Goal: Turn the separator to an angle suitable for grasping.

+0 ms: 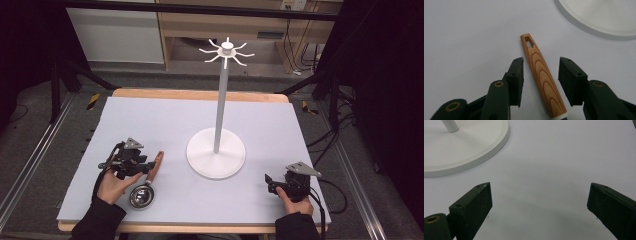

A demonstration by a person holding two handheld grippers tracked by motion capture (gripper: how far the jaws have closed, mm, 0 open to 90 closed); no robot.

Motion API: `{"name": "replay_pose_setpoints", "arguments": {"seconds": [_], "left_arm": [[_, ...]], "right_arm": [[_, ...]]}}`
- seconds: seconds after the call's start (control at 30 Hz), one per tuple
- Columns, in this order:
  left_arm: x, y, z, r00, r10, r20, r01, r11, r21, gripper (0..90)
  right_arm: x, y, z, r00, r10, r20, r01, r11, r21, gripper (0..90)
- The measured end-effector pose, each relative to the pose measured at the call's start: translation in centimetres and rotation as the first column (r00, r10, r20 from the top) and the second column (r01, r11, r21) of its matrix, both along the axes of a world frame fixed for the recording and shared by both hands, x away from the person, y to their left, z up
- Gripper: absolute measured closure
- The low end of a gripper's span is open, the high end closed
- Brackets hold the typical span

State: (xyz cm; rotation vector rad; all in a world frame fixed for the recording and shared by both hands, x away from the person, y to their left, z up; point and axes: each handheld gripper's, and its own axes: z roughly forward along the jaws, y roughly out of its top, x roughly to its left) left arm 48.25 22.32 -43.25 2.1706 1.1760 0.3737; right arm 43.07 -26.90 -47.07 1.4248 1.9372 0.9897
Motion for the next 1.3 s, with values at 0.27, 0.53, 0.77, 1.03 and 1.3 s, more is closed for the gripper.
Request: {"name": "replay_pose_setpoints", "arguments": {"seconds": [0.27,0.53,0.77,1.03,1.3], "left_arm": [[0.1,-0.9,-1.1,0.9992,-0.012,-0.038,0.014,0.9995,0.029,55.7],[0.1,-1.3,-1.7,0.9979,-0.01,-0.064,0.014,0.9982,0.059,55.8],[0.3,-1.6,-2.4,0.9963,0.0,-0.086,0.007,0.9963,0.085,57.4],[0.3,-1.5,-2.5,0.9952,0.011,-0.098,-0.003,0.9967,0.081,58.7],[0.0,-1.7,-2.3,0.9935,-0.018,-0.112,0.027,0.9964,0.08,61.7]], "right_arm": [[0.0,0.0,0.0,1.0,0.001,-0.004,-0.001,1.0,0.0,6.5],[0.0,0.0,-0.1,1.0,0.003,-0.007,-0.003,1.0,-0.003,6.5],[0.0,0.0,-0.1,1.0,0.003,-0.009,-0.003,1.0,-0.001,6.6],[0.0,0.0,-0.1,0.9999,0.004,-0.012,-0.004,1.0,-0.004,6.5],[0.0,0.0,-0.1,0.9999,0.005,-0.012,-0.005,1.0,0.0,6.5]]}}
